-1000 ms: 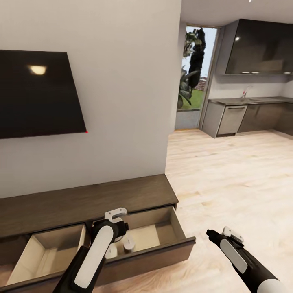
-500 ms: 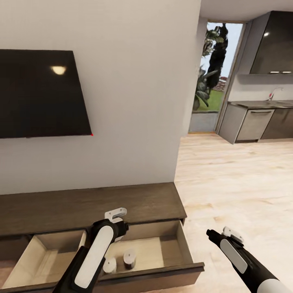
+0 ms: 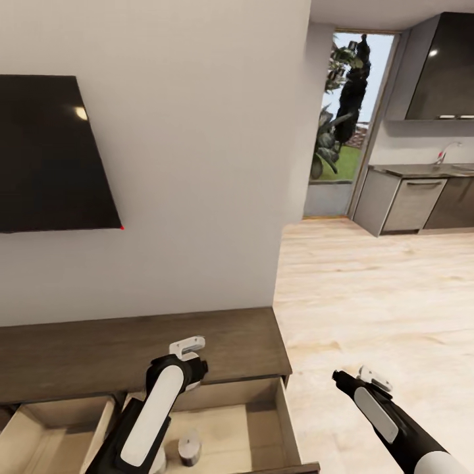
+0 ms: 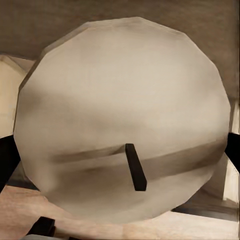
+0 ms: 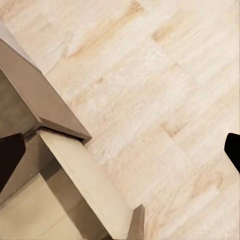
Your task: Place each of the two pumpkins and all three candles from the living room inside a cabinet in the living room (use any cabinet), then make sure every cabinet is closed, and position the cauldron so it is next to a table in the living room.
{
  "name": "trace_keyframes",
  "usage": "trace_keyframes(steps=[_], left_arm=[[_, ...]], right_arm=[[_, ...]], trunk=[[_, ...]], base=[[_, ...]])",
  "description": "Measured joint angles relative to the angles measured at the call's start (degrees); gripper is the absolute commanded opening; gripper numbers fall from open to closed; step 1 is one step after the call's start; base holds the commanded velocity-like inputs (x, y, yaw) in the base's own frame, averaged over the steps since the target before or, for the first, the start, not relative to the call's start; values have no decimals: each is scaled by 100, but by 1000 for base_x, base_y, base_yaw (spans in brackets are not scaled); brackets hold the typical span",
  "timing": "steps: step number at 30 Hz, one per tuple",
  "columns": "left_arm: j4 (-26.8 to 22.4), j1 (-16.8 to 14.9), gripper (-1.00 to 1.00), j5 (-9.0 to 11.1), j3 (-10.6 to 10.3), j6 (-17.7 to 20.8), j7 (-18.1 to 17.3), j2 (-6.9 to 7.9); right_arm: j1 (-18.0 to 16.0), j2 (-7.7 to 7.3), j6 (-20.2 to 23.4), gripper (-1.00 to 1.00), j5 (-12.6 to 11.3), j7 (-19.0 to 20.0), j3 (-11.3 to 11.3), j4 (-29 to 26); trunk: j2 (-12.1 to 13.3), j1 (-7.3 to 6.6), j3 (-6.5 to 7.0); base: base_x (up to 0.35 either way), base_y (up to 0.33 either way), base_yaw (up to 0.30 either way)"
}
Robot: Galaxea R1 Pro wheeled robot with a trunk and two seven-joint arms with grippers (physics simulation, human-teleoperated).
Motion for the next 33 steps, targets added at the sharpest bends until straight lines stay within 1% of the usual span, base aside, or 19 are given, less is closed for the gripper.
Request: trace_keyframes(steps=[4,9,14,24,33], left_arm=[[-1,1,-100,0,2,0,-1,0],[-2,0,-100,0,3,1,-1,-1],[0,1,-100,-4,-6,1,-1,-1],[-2,0,-100,0,-8,-1,-1,-1],[-2,-3,-100,6,-139,-8,-31,-4]], right_arm=[[2,6,0,100,0,3,0,4],[0,8,4,100,-11,2,-2,0],[0,0,12,100,-38,5,-8,0],[0,-1,33,100,-47,0,-9,-1],[0,-1,43,100,-47,1,-9,0]], trunk=[[0,0,0],[0,0,0],[0,3,0],[0,3,0],[0,3,0]], base=[[273,-176,0],[251,-48,0],[42,-16,0],[24,-89,0],[1,-9,0]])
